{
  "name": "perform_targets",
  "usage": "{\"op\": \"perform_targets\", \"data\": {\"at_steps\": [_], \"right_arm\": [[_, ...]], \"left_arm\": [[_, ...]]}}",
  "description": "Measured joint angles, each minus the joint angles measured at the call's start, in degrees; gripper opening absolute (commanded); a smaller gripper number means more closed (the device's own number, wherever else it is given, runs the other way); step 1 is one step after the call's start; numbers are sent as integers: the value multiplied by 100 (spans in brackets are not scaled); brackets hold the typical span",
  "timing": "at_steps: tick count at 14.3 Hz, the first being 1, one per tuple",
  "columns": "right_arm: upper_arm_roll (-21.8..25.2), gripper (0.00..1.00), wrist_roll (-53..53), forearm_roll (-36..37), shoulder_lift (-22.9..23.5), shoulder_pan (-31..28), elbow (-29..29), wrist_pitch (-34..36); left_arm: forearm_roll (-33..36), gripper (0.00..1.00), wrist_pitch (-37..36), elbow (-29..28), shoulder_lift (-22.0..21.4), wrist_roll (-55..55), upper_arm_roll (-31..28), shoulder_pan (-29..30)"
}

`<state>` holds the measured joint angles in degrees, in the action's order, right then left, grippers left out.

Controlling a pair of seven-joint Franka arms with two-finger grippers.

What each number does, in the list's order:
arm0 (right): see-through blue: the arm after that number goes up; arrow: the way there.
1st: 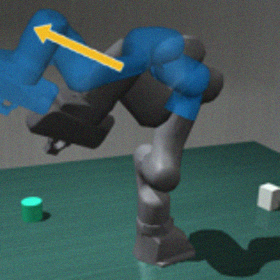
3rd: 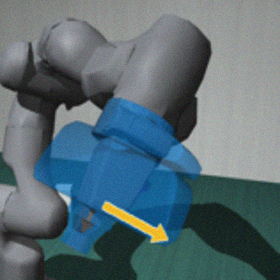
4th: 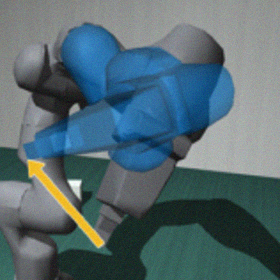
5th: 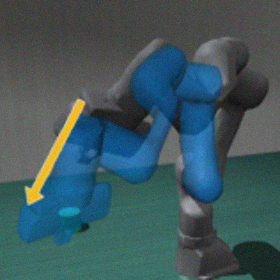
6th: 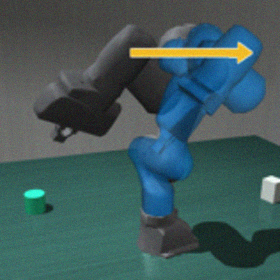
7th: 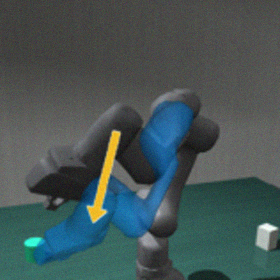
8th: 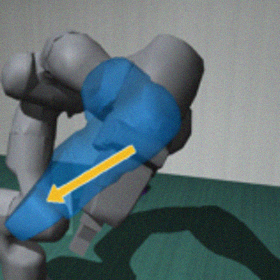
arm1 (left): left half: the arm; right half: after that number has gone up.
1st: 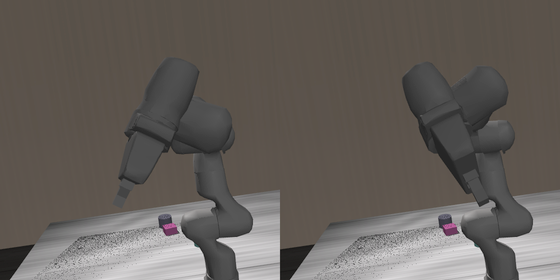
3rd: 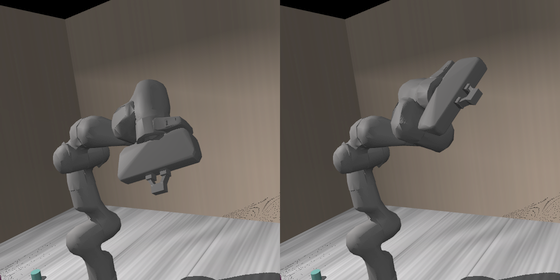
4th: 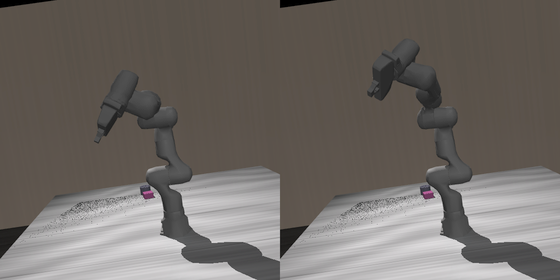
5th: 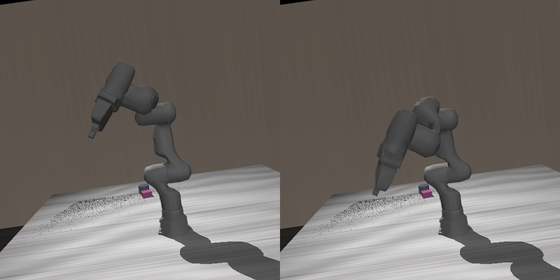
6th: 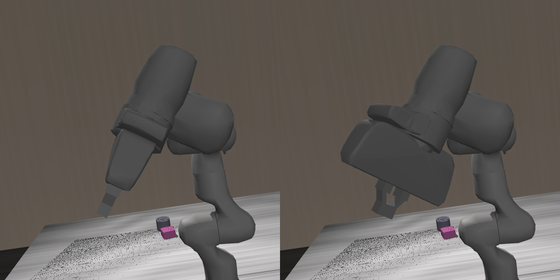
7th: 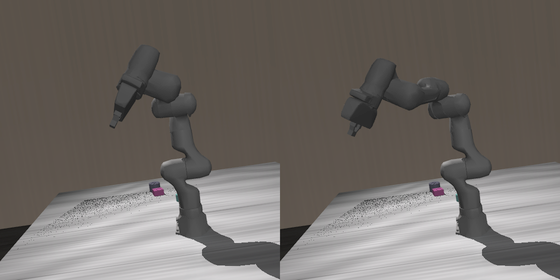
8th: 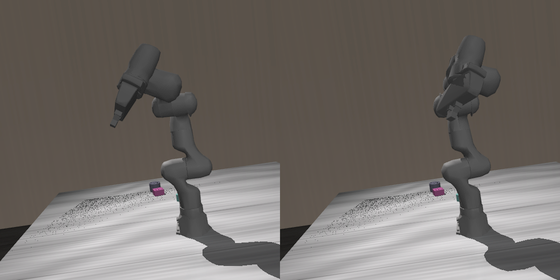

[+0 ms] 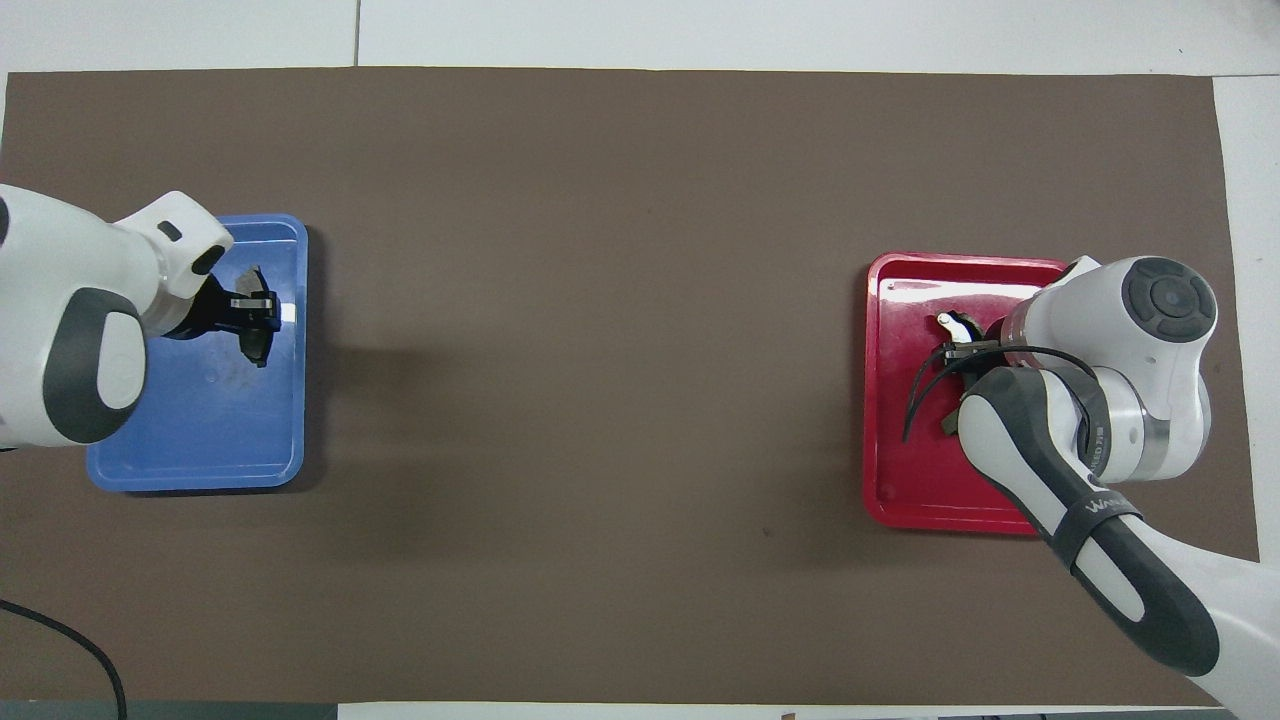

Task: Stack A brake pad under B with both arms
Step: 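Carry the pad toward the table center while the right gripper lifts its pad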

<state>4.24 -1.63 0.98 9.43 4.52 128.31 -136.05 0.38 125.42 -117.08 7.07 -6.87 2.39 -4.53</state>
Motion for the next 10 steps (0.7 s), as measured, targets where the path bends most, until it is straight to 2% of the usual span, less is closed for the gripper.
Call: {"op": "perform_targets", "data": {"at_steps": [2, 3, 7, 10], "right_arm": [[0, 5, 2, -1, -6, -6, -4, 33], [0, 1, 2, -1, -9, -6, -10, 68], [0, 0, 7, 0, -54, -14, -52, 235], [-2, 0, 56, 0, -211, -14, -563, 1068]], "left_arm": [[0, 1, 268, -6, 111, -881, 19, -658], [0, 1, 416, -6, 205, -1277, 27, -1007], [0, 1, 744, 174, 642, -2250, 32, -2083], [0, 1, 763, 544, 1025, -2516, 24, -2514]]}}
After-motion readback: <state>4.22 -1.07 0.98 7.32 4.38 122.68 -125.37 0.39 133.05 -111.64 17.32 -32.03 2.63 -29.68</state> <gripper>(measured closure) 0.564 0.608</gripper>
